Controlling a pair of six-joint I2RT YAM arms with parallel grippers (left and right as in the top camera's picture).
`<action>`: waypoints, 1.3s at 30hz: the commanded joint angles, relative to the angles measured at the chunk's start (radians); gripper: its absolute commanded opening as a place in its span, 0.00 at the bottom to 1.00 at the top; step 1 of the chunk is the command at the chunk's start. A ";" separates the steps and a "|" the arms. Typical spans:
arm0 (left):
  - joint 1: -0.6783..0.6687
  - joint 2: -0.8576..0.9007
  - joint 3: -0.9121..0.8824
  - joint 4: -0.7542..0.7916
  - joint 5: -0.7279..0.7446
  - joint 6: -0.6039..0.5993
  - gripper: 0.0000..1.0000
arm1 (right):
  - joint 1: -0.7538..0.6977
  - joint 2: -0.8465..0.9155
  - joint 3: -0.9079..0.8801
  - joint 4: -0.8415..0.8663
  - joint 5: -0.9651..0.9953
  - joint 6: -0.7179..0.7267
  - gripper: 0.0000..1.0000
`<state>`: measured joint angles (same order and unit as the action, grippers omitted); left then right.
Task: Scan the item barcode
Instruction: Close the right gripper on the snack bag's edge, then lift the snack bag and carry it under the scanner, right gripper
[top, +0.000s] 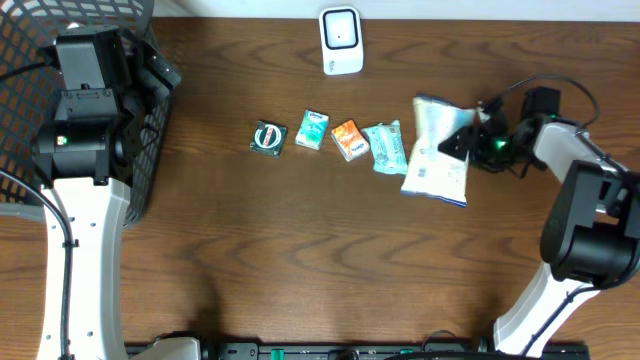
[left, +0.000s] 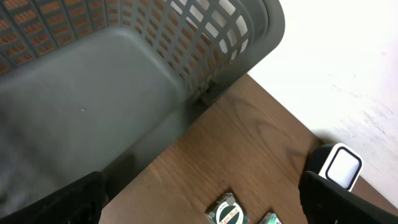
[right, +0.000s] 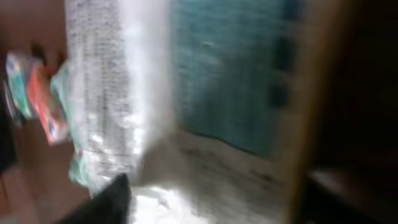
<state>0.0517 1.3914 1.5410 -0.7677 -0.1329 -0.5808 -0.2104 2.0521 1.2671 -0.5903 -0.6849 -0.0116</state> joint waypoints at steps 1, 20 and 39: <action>0.004 -0.005 0.002 -0.003 -0.002 -0.012 0.98 | 0.034 0.054 -0.050 0.023 0.007 0.035 0.23; 0.004 -0.005 0.002 -0.003 -0.002 -0.012 0.98 | 0.013 -0.080 0.089 0.000 -0.198 0.100 0.01; 0.004 -0.005 0.002 -0.003 -0.002 -0.012 0.98 | 0.057 -0.156 0.089 0.044 -0.461 0.084 0.01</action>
<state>0.0517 1.3914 1.5410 -0.7673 -0.1329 -0.5808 -0.1635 1.9717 1.3357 -0.5835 -0.9863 0.0444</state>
